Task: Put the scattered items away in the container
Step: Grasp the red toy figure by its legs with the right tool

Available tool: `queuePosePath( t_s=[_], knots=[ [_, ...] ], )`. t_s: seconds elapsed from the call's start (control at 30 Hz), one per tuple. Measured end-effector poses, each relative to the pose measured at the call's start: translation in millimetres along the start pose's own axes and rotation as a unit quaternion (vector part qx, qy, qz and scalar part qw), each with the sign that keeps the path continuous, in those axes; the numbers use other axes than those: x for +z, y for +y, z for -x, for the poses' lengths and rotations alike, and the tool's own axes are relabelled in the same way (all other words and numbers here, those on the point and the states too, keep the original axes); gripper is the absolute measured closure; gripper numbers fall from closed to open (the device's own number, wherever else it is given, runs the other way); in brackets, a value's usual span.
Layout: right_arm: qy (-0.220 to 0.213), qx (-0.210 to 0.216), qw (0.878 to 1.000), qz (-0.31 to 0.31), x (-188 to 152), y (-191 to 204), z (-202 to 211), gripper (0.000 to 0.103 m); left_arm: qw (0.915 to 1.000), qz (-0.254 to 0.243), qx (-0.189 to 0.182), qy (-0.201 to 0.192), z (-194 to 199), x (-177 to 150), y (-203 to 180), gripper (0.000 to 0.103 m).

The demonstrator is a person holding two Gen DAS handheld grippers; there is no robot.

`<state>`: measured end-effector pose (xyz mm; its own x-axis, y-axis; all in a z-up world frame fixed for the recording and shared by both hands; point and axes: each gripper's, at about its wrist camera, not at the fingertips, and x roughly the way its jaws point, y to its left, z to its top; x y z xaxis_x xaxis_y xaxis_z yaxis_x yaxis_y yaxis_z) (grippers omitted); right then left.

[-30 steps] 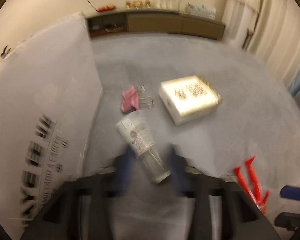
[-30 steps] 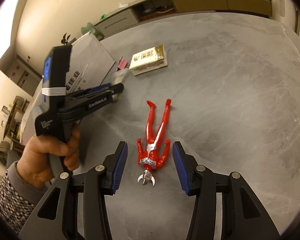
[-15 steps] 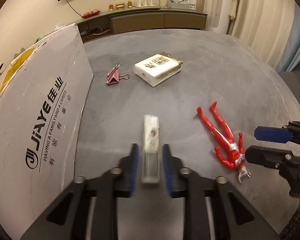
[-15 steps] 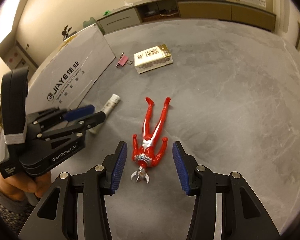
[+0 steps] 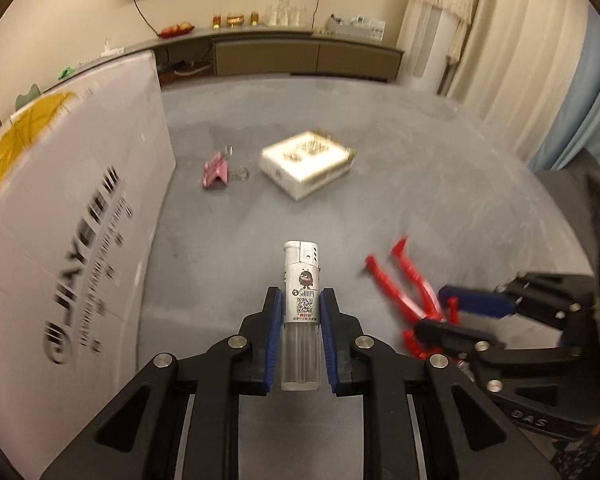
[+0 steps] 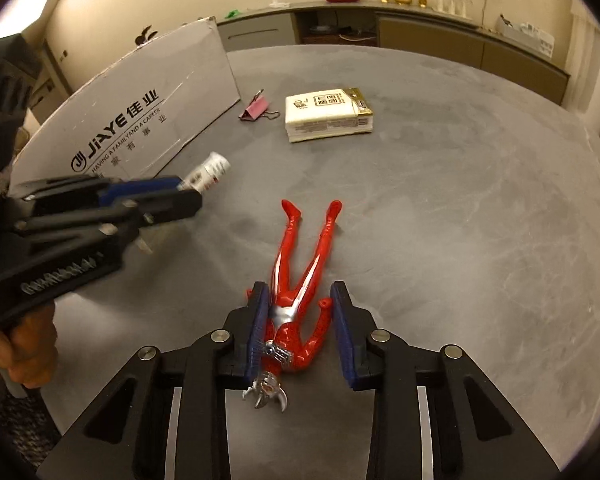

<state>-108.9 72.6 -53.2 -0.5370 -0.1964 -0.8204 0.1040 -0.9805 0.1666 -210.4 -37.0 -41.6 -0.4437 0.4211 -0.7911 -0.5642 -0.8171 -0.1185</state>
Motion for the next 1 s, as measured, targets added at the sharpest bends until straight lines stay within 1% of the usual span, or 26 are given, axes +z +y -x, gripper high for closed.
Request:
queuePosePath(
  t_s=[0.1, 0.13, 0.2, 0.23, 0.33, 0.4, 0.43, 0.5, 0.53, 0.57, 0.67, 0.8, 0.87, 0.93, 0.97, 1.0],
  knots=[
    [-0.004, 0.006, 1.0, -0.002, -1, 4, 2, 0.073, 0.9999, 0.004, -0.009, -0.007, 7, 2, 2, 0.083],
    [-0.007, 0.008, 1.0, -0.002, 0, 5, 5, 0.076, 0.9999, 0.004, -0.011, -0.009, 8, 2, 4, 0.083],
    [-0.02, 0.012, 1.0, -0.002, 2, 7, 13, 0.086, 0.9998, 0.005, -0.017, -0.01, 6, 3, 5, 0.083],
    [-0.023, 0.013, 1.0, -0.001, 3, 8, 17, 0.095, 0.9997, 0.004, -0.019, -0.013, 7, 3, 5, 0.083],
    [-0.023, 0.011, 1.0, 0.002, 4, 10, 18, 0.095, 0.9996, 0.006, -0.023, -0.015, 16, 2, 6, 0.083],
    [-0.021, 0.008, 1.0, 0.001, 3, 8, 13, 0.094, 0.9996, 0.007, -0.022, -0.016, 19, 0, 8, 0.083],
    [-0.02, 0.0, 1.0, -0.004, 3, 5, 9, 0.091, 0.9996, 0.008, -0.022, -0.016, 19, -1, 9, 0.083],
    [-0.013, 0.003, 1.0, -0.017, 3, 0, 3, 0.072, 0.9996, 0.011, -0.023, -0.014, 20, -1, 11, 0.083],
    [-0.013, 0.005, 1.0, -0.025, 5, -2, 1, 0.057, 0.9996, 0.012, -0.024, -0.014, 20, -1, 11, 0.083],
    [-0.014, 0.008, 0.999, -0.034, 7, -4, -1, 0.055, 0.9995, 0.013, -0.025, -0.014, 21, -1, 11, 0.083],
    [-0.01, 0.019, 0.999, -0.042, 13, -3, -8, 0.053, 0.9994, 0.012, -0.029, -0.018, 25, -1, 11, 0.083],
    [-0.012, 0.026, 0.999, -0.034, 21, 9, -14, 0.053, 0.9993, 0.013, -0.031, -0.019, 26, -1, 12, 0.083],
    [-0.008, 0.028, 0.999, -0.026, 23, 16, -17, 0.052, 0.9991, 0.015, -0.032, -0.022, 29, 0, 13, 0.083],
    [-0.005, 0.02, 1.0, -0.008, 22, 26, -21, 0.051, 0.999, 0.017, -0.032, -0.026, 32, 1, 14, 0.083],
    [-0.004, 0.01, 1.0, 0.011, 22, 34, -23, 0.055, 0.9989, 0.017, -0.033, -0.027, 34, 1, 15, 0.083],
    [-0.003, -0.004, 0.999, 0.035, 21, 43, -24, 0.061, 0.9989, 0.017, -0.033, -0.028, 35, 1, 15, 0.083]
  ],
)
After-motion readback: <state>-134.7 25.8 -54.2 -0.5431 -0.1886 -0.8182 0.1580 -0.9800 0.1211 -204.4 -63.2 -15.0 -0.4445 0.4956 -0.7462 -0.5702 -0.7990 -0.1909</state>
